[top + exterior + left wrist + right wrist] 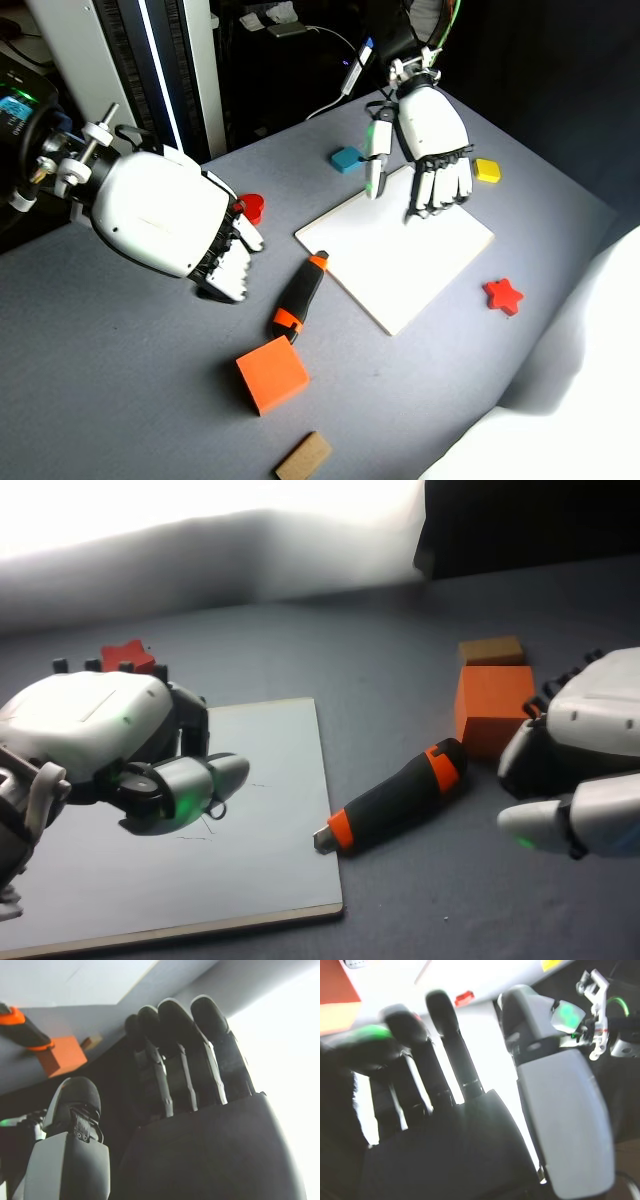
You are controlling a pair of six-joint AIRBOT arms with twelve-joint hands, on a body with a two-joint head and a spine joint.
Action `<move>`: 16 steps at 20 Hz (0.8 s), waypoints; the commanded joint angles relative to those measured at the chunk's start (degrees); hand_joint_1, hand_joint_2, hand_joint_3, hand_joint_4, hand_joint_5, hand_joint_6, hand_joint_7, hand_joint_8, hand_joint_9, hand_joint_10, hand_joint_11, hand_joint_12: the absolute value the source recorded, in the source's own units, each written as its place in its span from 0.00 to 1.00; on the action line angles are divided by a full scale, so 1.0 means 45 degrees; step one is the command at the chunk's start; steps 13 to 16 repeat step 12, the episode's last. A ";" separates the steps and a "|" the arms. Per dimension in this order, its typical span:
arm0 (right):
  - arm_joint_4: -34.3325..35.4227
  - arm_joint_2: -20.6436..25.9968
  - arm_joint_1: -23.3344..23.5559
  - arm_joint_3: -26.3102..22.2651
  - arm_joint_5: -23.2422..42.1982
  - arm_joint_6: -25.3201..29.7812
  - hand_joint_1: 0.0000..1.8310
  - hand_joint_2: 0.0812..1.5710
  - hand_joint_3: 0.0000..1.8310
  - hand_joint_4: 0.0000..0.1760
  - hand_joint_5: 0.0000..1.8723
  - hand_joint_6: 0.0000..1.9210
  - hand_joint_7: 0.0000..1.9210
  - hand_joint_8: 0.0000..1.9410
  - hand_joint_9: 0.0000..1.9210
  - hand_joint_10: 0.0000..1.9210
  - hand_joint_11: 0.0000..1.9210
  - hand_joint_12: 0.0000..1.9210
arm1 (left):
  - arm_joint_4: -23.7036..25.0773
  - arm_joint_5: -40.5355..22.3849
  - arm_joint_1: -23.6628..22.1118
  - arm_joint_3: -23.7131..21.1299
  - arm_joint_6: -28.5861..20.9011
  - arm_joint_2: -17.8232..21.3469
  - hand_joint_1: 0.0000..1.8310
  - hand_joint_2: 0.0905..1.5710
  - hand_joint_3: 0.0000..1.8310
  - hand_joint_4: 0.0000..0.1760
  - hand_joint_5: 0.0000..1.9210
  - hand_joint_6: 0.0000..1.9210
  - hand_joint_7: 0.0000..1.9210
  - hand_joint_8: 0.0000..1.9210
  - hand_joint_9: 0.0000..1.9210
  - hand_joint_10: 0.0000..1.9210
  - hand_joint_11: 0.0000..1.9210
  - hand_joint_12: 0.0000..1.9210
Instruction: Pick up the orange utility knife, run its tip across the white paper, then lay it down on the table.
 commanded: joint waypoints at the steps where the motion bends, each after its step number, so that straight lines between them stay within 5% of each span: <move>1: 0.0105 0.0200 0.0037 -0.0144 0.1218 -0.0145 0.10 0.82 0.17 0.00 0.55 0.89 0.62 0.91 0.62 1.00 0.49 1.00 | 0.0614 -0.0814 -0.0157 -0.0078 0.0130 0.0079 0.15 0.87 0.00 0.00 0.40 0.73 0.43 0.82 0.37 0.93 0.28 1.00; 4: -0.0089 0.0292 0.0201 -0.0214 0.1500 -0.0367 0.14 0.77 0.28 0.00 0.58 0.88 0.62 0.88 0.61 1.00 0.51 1.00 | 0.0614 -0.0753 -0.0430 -0.0236 0.0565 0.0065 0.14 0.89 0.00 0.00 0.43 0.75 0.48 0.82 0.42 0.95 0.31 1.00; 9: -0.0093 0.0357 -0.0045 -0.0217 0.1423 0.1083 0.17 0.78 0.30 0.00 0.57 0.99 0.63 0.94 0.64 1.00 0.56 1.00 | 0.0783 -0.0572 -0.0558 -0.0250 0.0694 0.0070 0.13 0.90 0.00 0.00 0.46 0.82 0.50 0.86 0.46 1.00 0.38 1.00; 12: -0.0094 0.0365 -0.0716 -0.0207 0.3318 0.1306 0.11 0.83 0.28 0.00 0.58 1.00 0.65 0.96 0.68 1.00 0.62 1.00 | 0.0788 -0.0572 -0.0557 -0.0259 0.0730 0.0070 0.13 0.91 0.00 0.00 0.46 0.86 0.51 0.87 0.47 1.00 0.40 1.00; 16: -0.0094 0.0365 -0.0716 -0.0207 0.3318 0.1306 0.11 0.83 0.28 0.00 0.58 1.00 0.65 0.96 0.68 1.00 0.62 1.00 | 0.0788 -0.0572 -0.0557 -0.0259 0.0730 0.0070 0.13 0.91 0.00 0.00 0.46 0.86 0.51 0.87 0.47 1.00 0.40 1.00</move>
